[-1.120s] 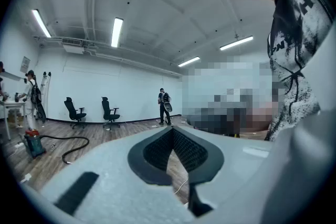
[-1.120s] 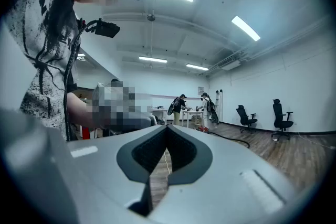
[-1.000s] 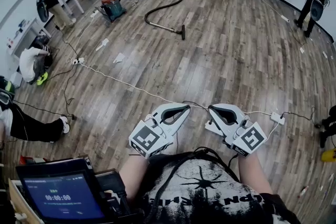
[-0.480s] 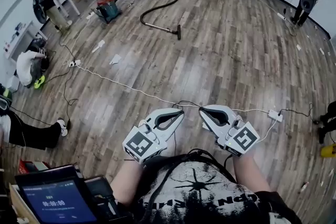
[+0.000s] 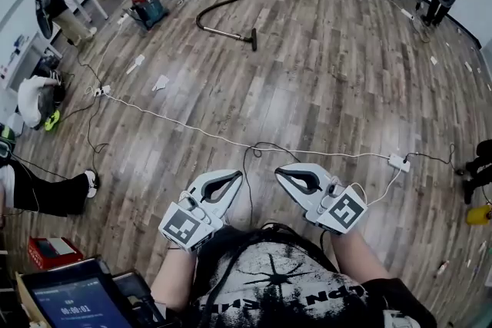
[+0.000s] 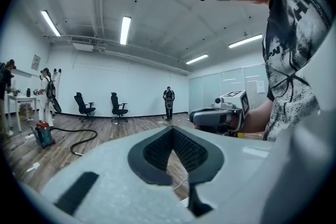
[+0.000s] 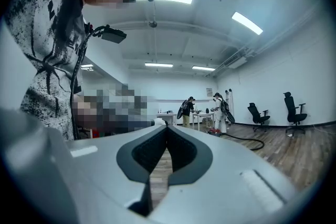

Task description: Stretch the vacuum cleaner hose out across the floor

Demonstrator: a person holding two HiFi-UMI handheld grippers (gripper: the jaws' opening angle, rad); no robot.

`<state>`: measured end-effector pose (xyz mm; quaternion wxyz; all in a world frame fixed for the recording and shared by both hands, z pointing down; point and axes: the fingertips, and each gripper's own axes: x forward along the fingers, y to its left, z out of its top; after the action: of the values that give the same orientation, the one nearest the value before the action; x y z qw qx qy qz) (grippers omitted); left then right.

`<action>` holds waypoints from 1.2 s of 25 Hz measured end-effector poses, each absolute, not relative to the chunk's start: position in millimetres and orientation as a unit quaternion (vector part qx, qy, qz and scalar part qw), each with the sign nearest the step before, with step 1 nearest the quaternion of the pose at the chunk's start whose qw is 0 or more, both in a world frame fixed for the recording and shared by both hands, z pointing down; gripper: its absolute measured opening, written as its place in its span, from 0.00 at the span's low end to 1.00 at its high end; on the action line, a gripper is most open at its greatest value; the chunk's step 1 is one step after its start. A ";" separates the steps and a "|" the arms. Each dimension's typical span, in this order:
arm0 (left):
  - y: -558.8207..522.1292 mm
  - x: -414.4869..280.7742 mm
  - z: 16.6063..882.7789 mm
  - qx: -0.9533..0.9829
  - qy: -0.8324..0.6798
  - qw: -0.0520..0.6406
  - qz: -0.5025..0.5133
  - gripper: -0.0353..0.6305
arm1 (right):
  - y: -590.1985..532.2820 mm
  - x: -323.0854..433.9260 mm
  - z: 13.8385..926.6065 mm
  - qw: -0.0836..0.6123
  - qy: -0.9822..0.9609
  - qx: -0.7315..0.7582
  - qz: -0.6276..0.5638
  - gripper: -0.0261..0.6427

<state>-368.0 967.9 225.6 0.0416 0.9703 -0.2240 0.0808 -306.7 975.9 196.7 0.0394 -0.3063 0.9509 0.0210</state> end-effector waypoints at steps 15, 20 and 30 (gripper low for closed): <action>883.5 -369.8 233.7 0.977 -0.205 0.045 0.042 0.05 | 890.3 -323.8 206.6 -0.002 0.954 -0.299 0.027 0.05; 803.1 -396.4 225.7 0.984 -0.167 0.054 0.039 0.05 | 811.7 -357.1 196.7 -0.008 0.945 -0.326 0.026 0.05; 701.6 -448.0 220.5 0.989 -0.128 0.062 0.027 0.05 | 709.6 -415.9 200.0 -0.001 0.936 -0.349 0.033 0.05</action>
<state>-448.0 701.6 220.5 0.0620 0.9895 -0.1280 0.0272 -415.9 709.6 200.0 -0.0007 -0.3492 0.9364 0.0334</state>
